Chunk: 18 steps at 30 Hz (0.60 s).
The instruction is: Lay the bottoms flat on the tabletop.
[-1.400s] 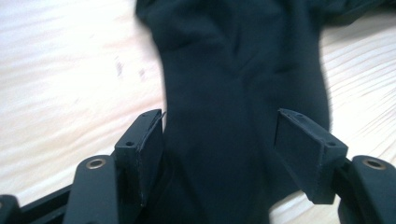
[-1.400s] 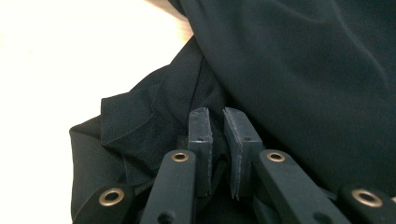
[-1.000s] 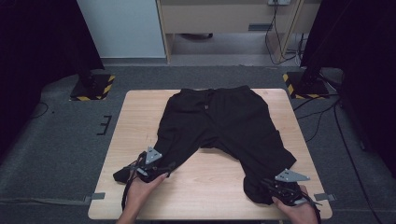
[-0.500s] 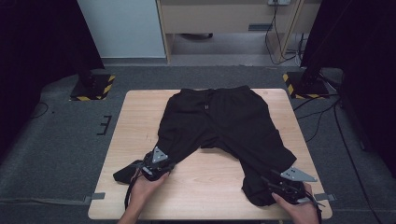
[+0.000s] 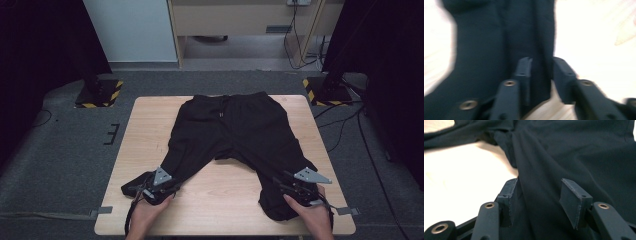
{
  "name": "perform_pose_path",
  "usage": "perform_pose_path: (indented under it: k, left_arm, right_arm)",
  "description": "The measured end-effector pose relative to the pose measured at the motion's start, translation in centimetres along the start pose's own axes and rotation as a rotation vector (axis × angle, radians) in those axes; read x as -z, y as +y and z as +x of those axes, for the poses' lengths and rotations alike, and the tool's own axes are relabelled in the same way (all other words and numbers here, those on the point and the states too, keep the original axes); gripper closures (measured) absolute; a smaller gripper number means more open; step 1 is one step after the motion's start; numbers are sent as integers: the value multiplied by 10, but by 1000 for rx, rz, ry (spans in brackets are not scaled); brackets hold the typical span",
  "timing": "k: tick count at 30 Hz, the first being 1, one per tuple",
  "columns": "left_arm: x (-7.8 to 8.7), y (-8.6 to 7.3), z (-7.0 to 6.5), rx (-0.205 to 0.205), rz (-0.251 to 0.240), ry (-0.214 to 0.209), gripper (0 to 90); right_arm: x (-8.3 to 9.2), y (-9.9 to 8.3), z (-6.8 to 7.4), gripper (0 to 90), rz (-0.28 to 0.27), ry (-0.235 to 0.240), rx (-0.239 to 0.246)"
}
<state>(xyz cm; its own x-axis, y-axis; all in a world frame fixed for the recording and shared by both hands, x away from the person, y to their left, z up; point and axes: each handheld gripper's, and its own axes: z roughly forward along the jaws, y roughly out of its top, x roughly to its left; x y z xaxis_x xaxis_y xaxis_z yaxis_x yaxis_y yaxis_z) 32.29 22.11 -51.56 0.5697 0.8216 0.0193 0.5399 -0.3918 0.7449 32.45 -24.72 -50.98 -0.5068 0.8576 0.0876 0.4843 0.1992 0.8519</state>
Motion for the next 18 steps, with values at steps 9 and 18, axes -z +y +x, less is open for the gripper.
perform_pose_path:
  k: [9,18]
  left_arm:
    - [20,-14,39,70,-38,180,313]
    - [16,-27,54,142,41,132,373]
  right_arm:
    - [1,1,-4,299,6,-45,28]
    - [0,-1,-10,280,13,-64,-2]
